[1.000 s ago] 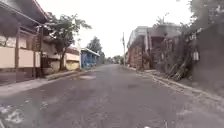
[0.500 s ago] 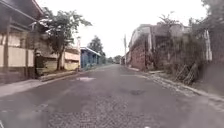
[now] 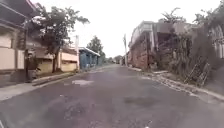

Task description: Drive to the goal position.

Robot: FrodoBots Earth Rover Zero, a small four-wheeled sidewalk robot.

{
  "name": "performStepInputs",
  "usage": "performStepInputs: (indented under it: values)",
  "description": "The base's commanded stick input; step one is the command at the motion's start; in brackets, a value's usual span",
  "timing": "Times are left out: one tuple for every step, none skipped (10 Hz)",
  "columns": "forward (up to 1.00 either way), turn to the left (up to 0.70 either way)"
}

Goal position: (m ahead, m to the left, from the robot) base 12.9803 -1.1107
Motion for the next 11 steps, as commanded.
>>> performStepInputs:
  values:
    - [1.00,0.00]
    - [1.00,0.00]
    - [1.00,0.00]
    - [1.00,0.00]
    - [1.00,0.00]
    - [1.00,0.00]
    - [1.00,0.00]
    - [1.00,0.00]
    - [1.00,0.00]
    - [1.00,0.00]
    - [1.00,0.00]
